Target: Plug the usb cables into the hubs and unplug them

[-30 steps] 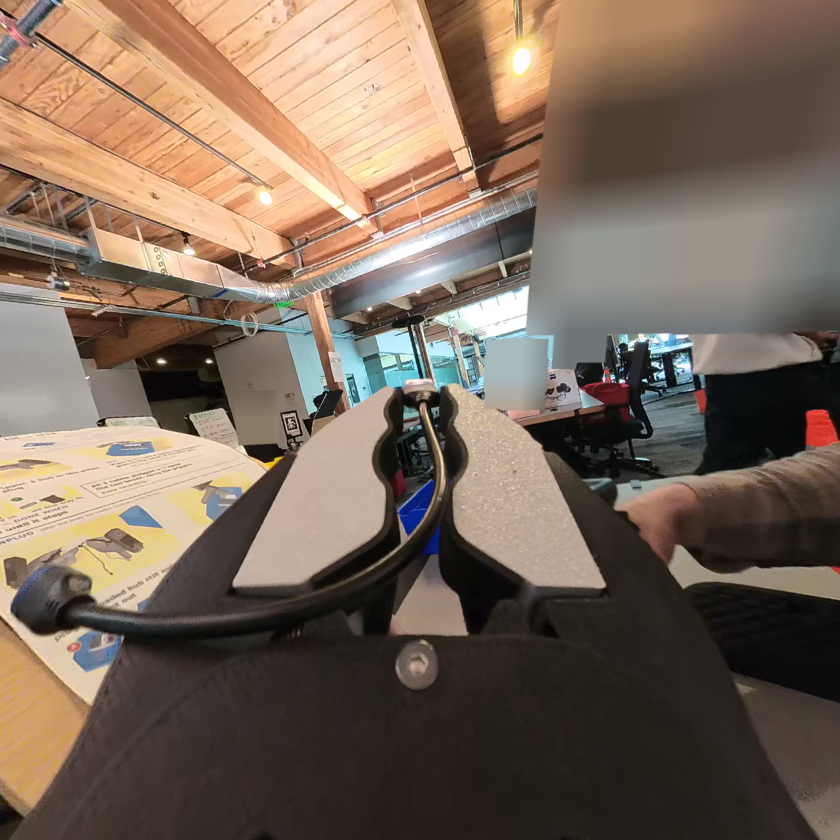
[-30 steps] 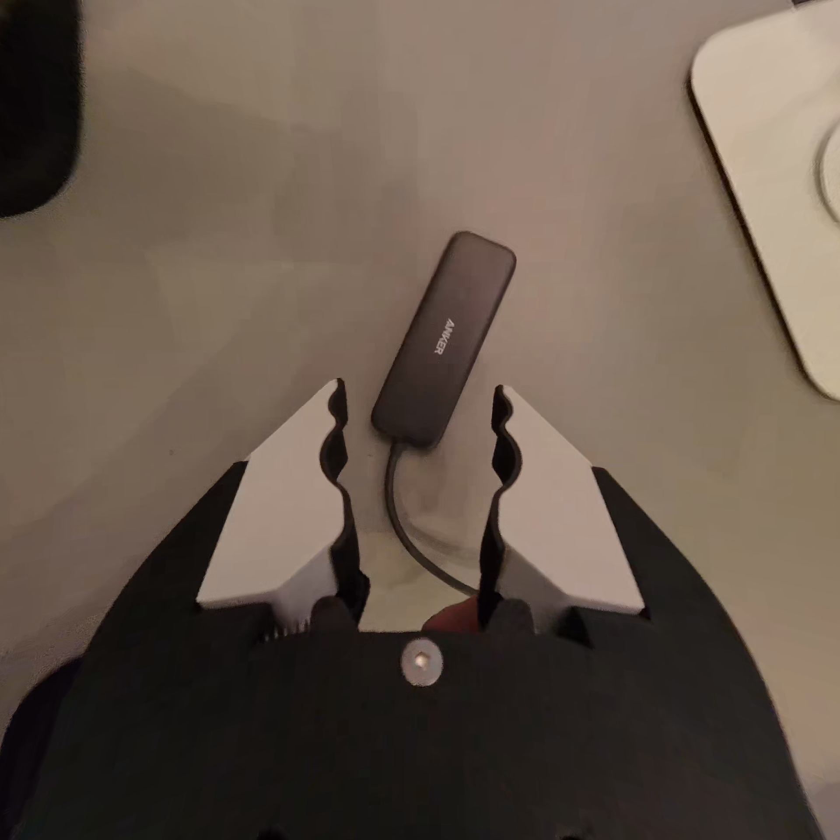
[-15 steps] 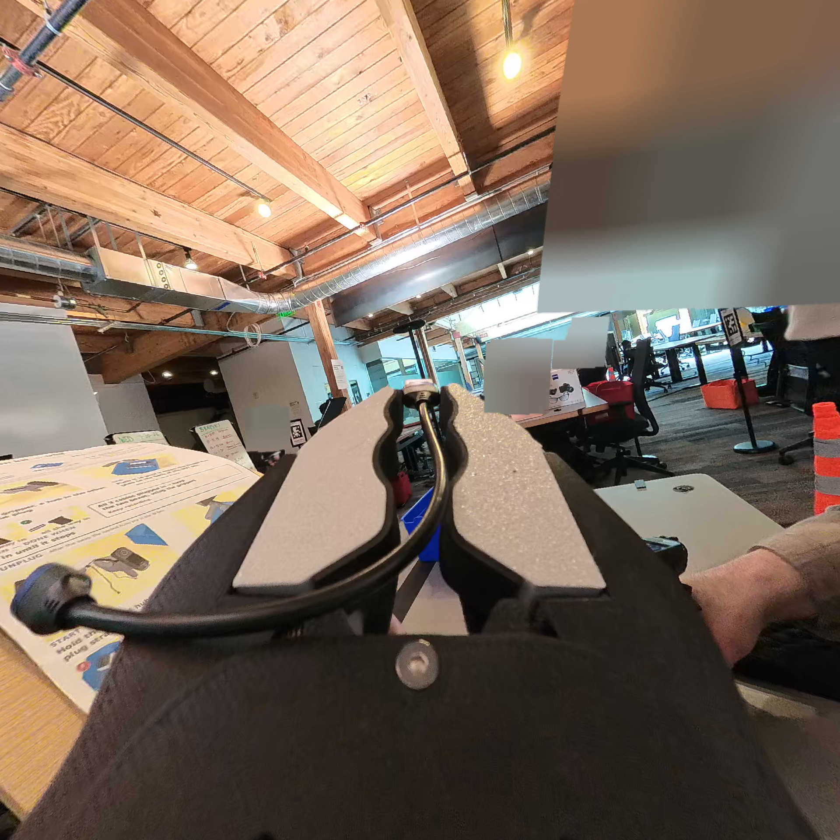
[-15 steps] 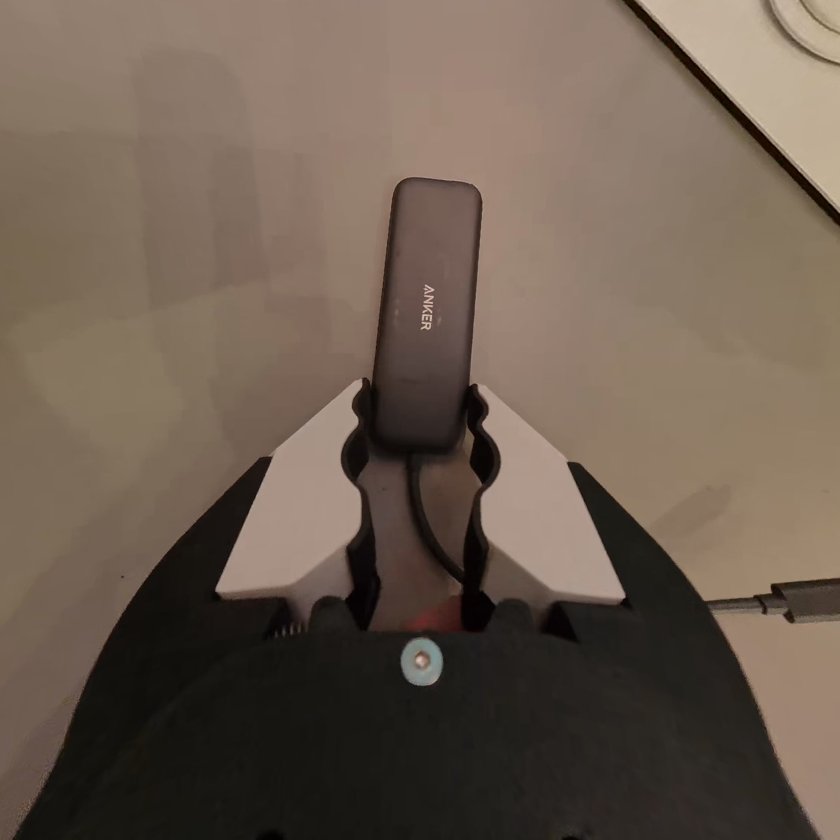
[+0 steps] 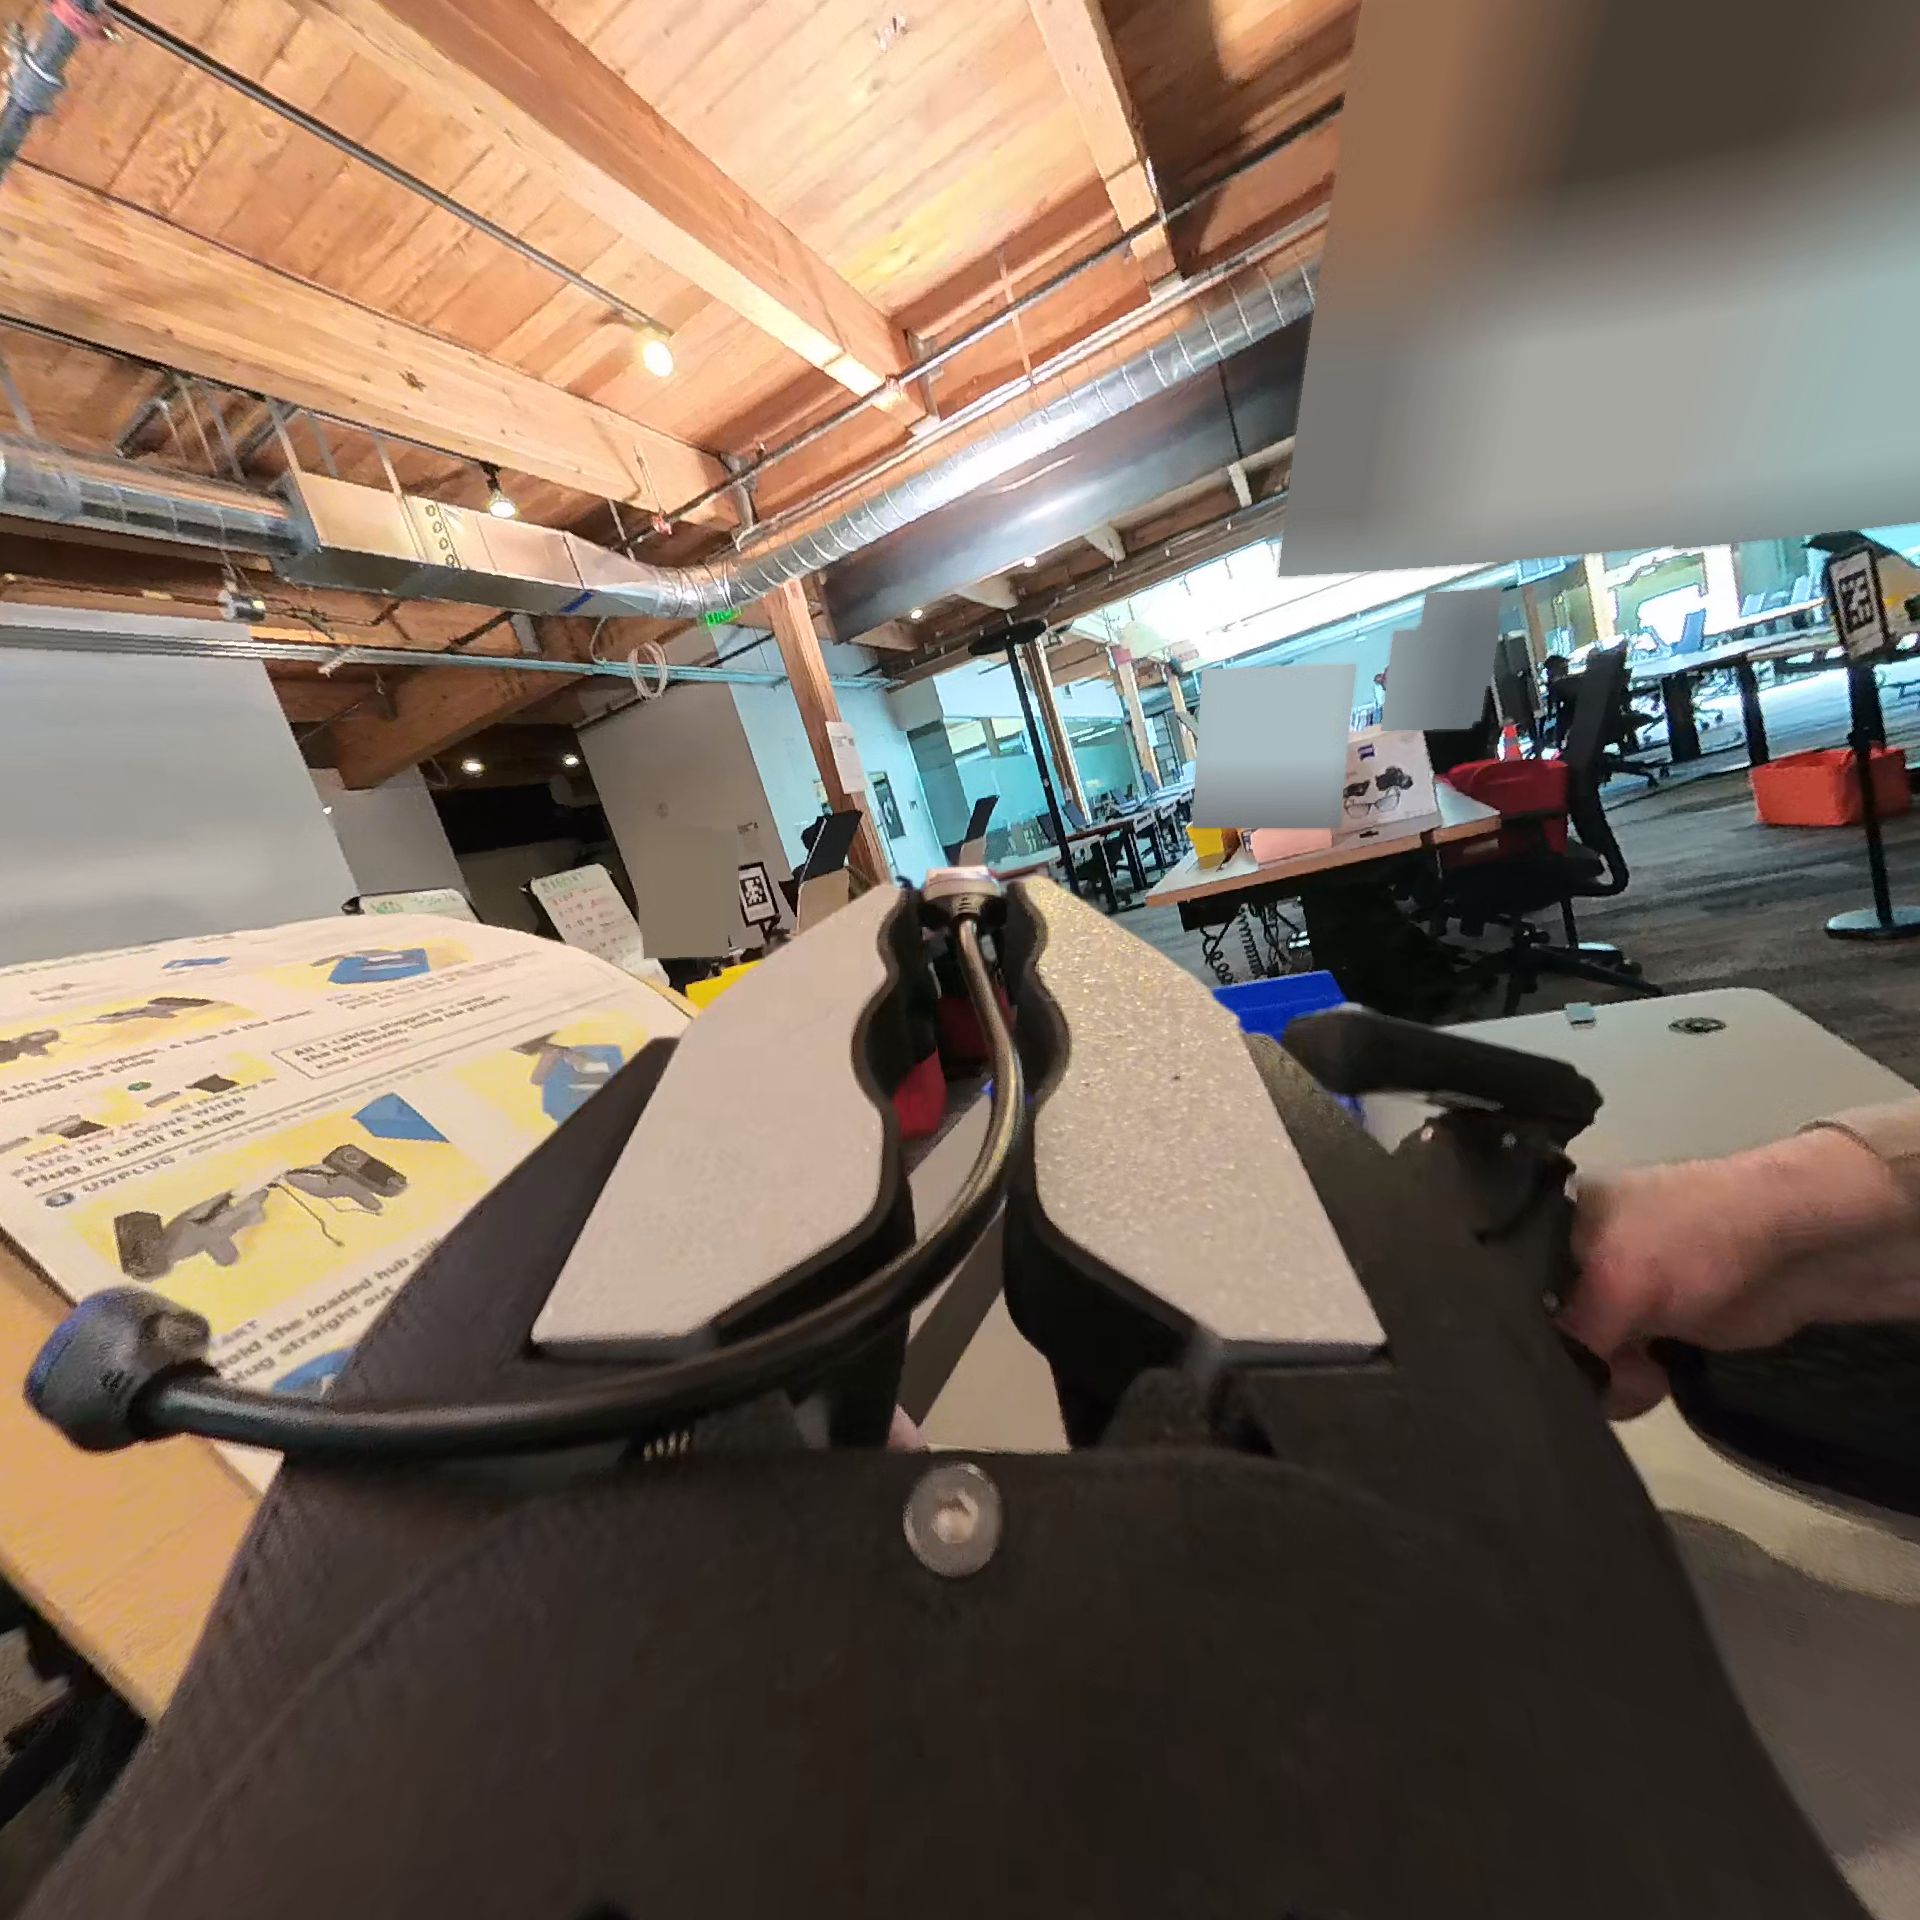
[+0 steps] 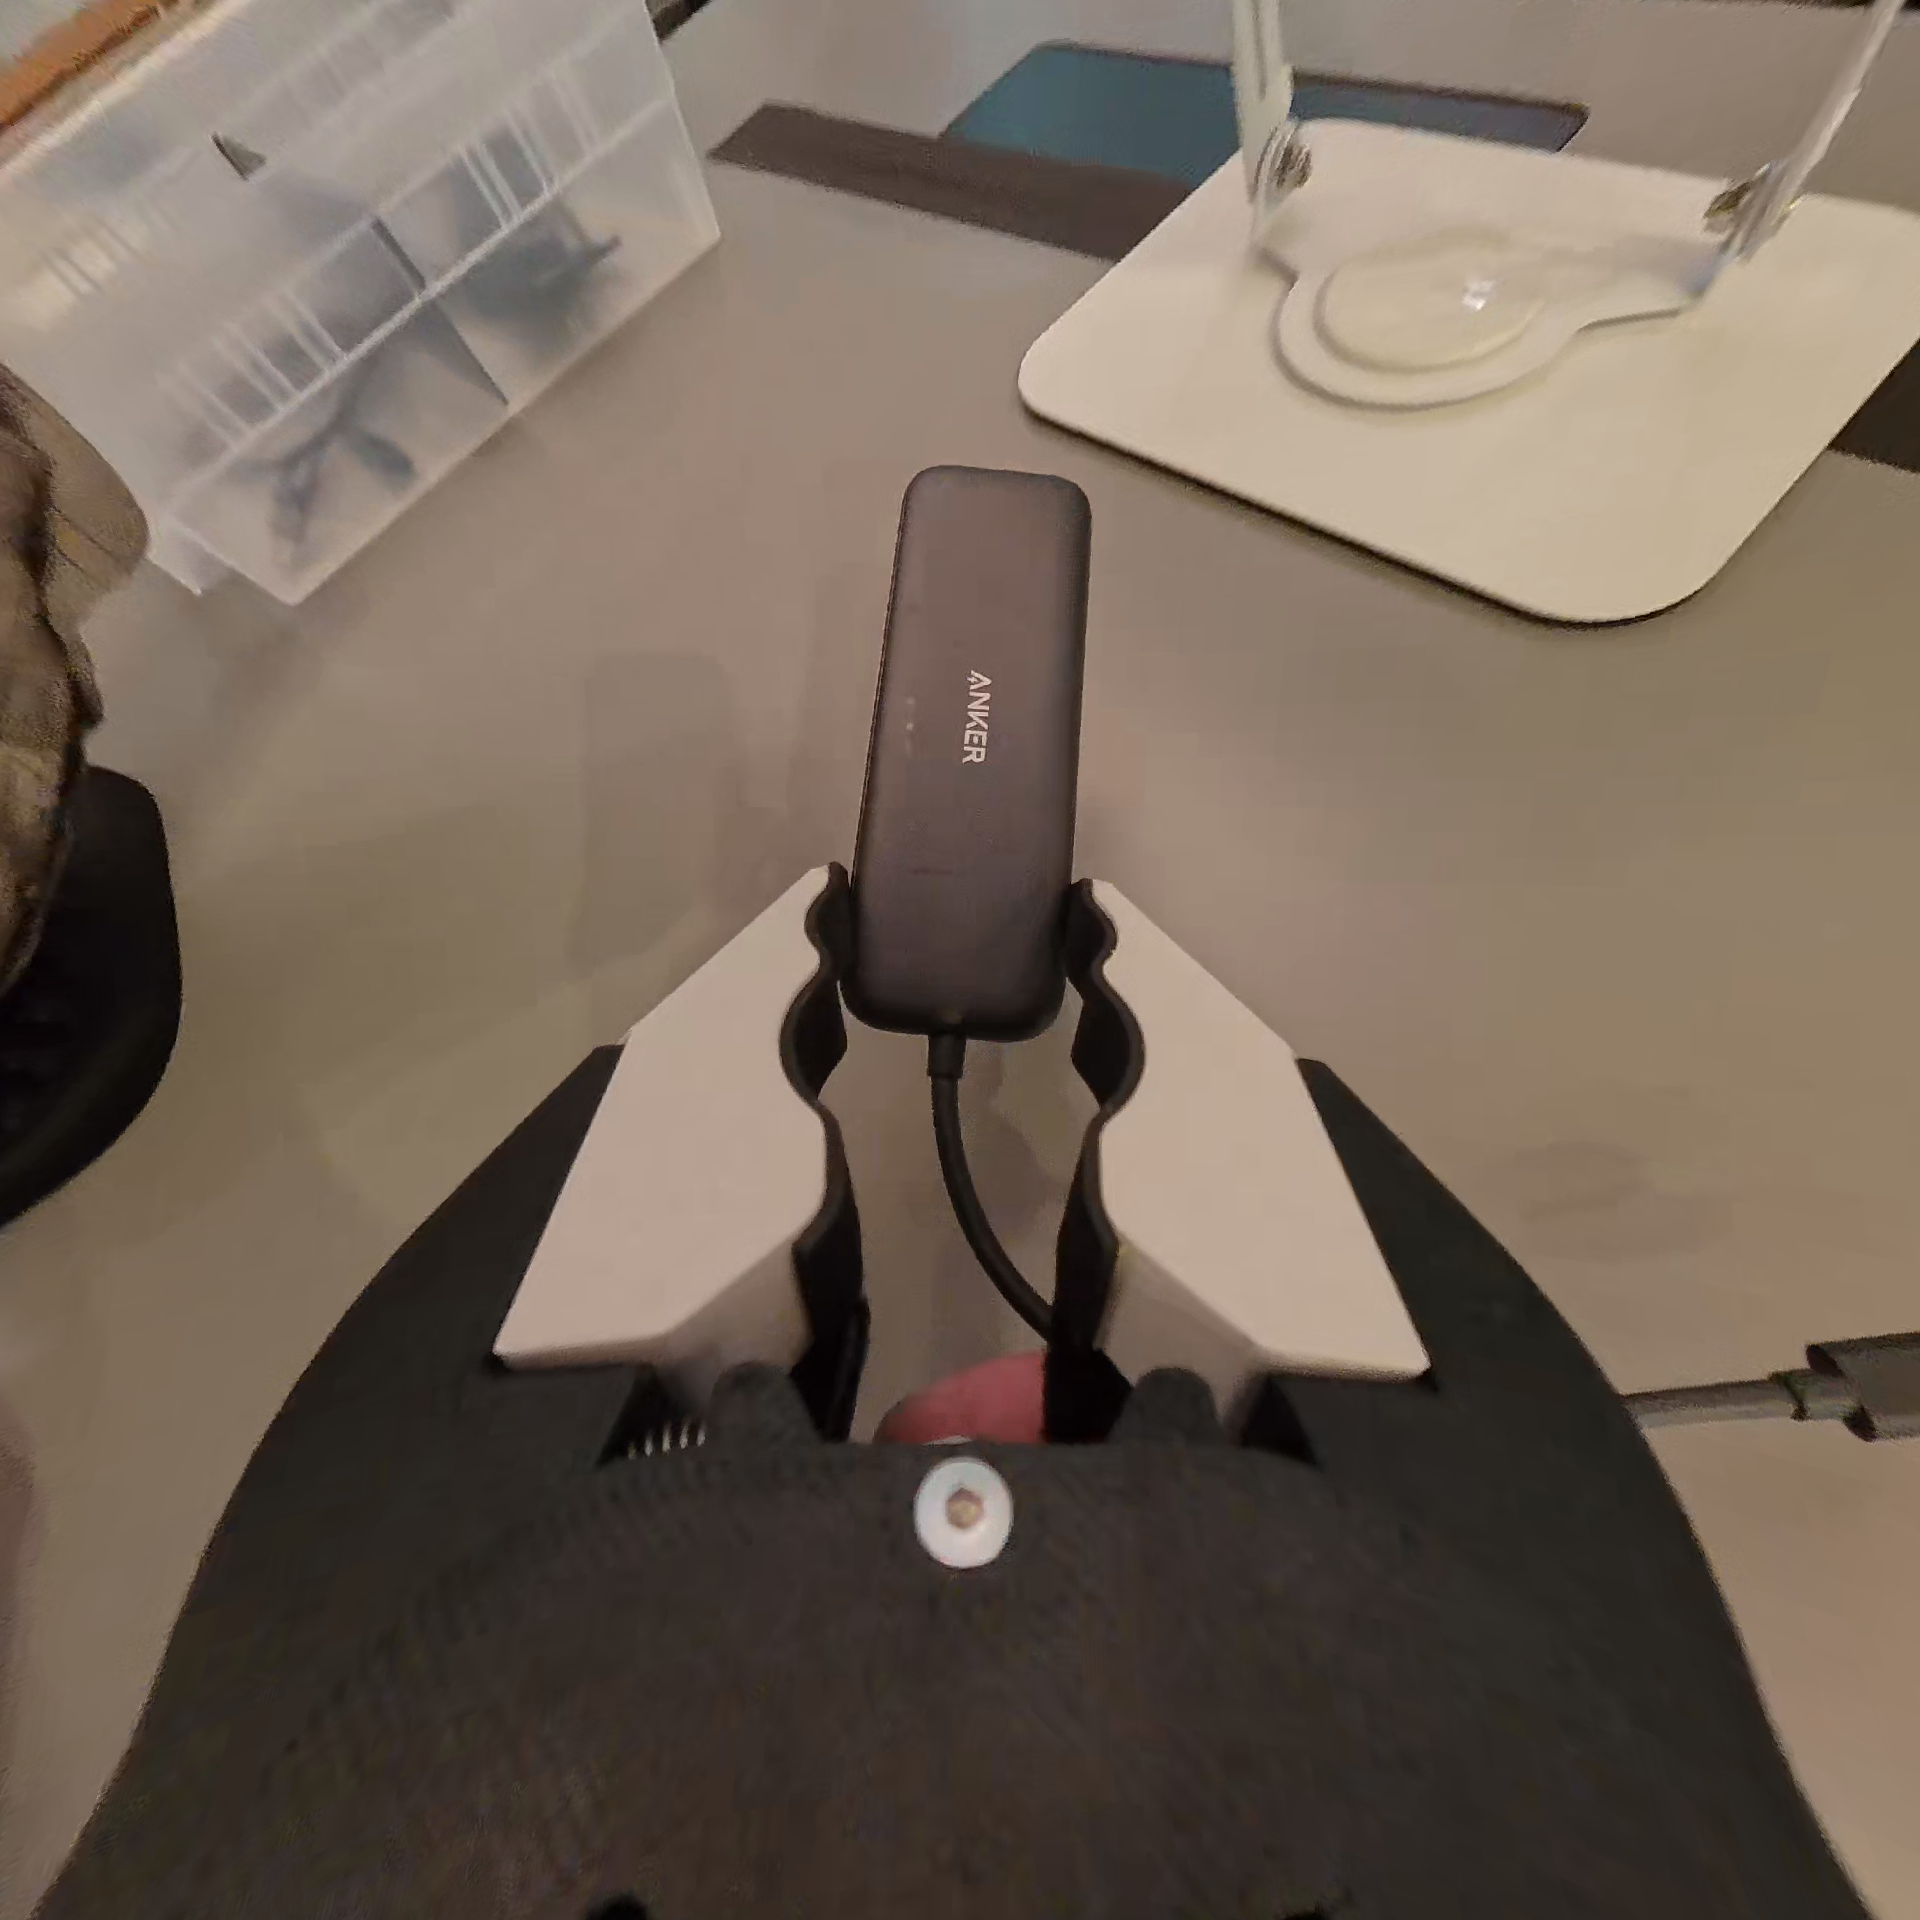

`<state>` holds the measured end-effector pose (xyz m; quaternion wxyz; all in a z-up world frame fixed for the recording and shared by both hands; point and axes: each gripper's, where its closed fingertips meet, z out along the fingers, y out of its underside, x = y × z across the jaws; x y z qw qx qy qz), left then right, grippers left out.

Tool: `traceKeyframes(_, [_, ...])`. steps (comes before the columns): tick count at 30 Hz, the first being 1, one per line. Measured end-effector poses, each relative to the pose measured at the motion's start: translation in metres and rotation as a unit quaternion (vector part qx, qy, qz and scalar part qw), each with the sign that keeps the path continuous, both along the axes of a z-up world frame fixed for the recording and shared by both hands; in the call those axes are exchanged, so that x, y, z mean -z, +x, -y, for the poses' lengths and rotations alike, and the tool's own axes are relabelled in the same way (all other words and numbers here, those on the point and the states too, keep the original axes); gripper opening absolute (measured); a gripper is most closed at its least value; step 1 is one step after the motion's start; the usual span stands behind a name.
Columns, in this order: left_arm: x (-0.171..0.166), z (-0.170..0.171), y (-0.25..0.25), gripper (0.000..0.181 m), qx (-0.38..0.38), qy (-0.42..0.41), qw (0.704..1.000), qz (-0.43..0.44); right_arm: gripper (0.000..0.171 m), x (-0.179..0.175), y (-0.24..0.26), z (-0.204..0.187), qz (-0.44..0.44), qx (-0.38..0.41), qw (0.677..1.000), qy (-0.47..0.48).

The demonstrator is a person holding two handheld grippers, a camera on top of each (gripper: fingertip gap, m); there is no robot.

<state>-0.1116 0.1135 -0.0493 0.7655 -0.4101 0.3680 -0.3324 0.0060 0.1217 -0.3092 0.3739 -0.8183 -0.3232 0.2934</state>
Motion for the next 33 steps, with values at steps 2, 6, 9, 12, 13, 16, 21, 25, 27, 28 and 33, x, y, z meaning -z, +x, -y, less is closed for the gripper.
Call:
traceKeyframes(2, [0.008,-0.004,0.011,0.015,0.002,-0.007,1.000,-0.012,0.039,-0.010,0.005,-0.006,-0.019,0.009,1.000,0.002])
traceKeyframes(6, [0.027,-0.016,0.033,0.015,-0.008,-0.022,0.999,-0.039,0.039,-0.032,0.017,-0.017,-0.041,0.026,0.999,0.013])
traceKeyframes(9, [0.047,-0.030,0.049,0.015,-0.040,-0.032,0.996,-0.077,0.039,-0.049,0.026,-0.025,-0.046,0.036,0.998,0.025])
traceKeyframes(12, [0.062,-0.038,0.064,0.015,-0.054,-0.040,0.994,-0.091,0.040,-0.064,0.031,-0.033,-0.049,0.044,0.997,0.036])
traceKeyframes(13, [0.067,-0.041,0.068,0.015,-0.058,-0.043,0.993,-0.093,0.040,-0.068,0.032,-0.036,-0.049,0.048,0.997,0.040])
traceKeyframes(16, [0.082,-0.046,0.083,0.014,-0.068,-0.050,0.990,-0.110,0.040,-0.077,0.036,-0.045,-0.051,0.056,0.996,0.048])
traceKeyframes(21, [0.104,-0.050,0.102,0.015,-0.076,-0.055,0.986,-0.138,0.039,-0.092,0.041,-0.054,-0.062,0.067,0.994,0.057])
traceKeyframes(25, [0.116,-0.055,0.110,0.015,-0.097,-0.061,0.981,-0.157,0.039,-0.102,0.044,-0.061,-0.063,0.074,0.993,0.063])
traceKeyframes(27, [0.120,-0.059,0.112,0.015,-0.107,-0.073,0.979,-0.159,0.039,-0.104,0.045,-0.064,-0.060,0.076,0.993,0.068])
traceKeyframes(28, [0.122,-0.059,0.114,0.015,-0.109,-0.076,0.978,-0.159,0.039,-0.106,0.044,-0.064,-0.058,0.077,0.993,0.072])
traceKeyframes(33, [0.129,-0.061,0.121,0.015,-0.113,-0.089,0.977,-0.157,0.039,-0.114,0.039,-0.066,-0.060,0.079,0.991,0.085])
